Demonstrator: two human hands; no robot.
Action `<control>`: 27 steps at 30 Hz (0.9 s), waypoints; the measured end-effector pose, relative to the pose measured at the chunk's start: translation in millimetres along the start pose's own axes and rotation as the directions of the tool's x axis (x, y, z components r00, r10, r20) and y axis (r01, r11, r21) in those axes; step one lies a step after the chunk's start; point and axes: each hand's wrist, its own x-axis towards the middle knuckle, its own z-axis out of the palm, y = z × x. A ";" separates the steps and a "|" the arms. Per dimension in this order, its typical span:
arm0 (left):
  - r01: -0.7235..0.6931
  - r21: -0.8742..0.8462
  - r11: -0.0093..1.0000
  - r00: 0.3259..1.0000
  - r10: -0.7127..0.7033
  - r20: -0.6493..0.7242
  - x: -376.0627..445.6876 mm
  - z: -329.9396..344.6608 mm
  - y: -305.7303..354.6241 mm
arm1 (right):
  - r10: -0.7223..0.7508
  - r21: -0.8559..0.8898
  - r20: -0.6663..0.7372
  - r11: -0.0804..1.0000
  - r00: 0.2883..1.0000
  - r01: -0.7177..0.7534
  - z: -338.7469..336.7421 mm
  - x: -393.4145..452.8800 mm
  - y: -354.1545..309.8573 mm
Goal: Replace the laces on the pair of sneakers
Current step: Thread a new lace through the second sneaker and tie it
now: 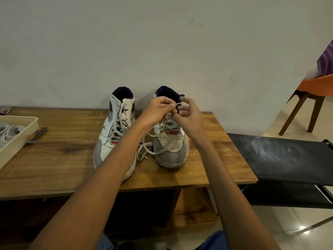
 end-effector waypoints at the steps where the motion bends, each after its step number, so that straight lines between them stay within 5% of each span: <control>1: 0.044 -0.054 0.998 0.998 -0.042 0.046 -2.2 -2.0 5.0 | -0.070 0.062 0.068 0.996 0.995 0.066 -3.1 2.3 -8.4; 4: 0.094 -0.147 0.985 0.991 -0.078 0.113 -4.8 -8.2 14.0 | -0.197 0.145 0.185 0.975 0.963 0.171 -14.8 7.0 -18.0; 9: 0.168 -0.167 0.971 0.974 -0.137 0.182 -9.5 -14.6 18.1 | -0.191 0.240 0.340 0.964 0.921 0.112 -33.9 3.4 -20.9; 27: 0.290 -0.144 0.946 0.930 -0.244 0.275 -8.6 -11.7 11.4 | -0.103 0.278 0.442 0.960 0.891 -0.026 -51.3 4.3 -7.2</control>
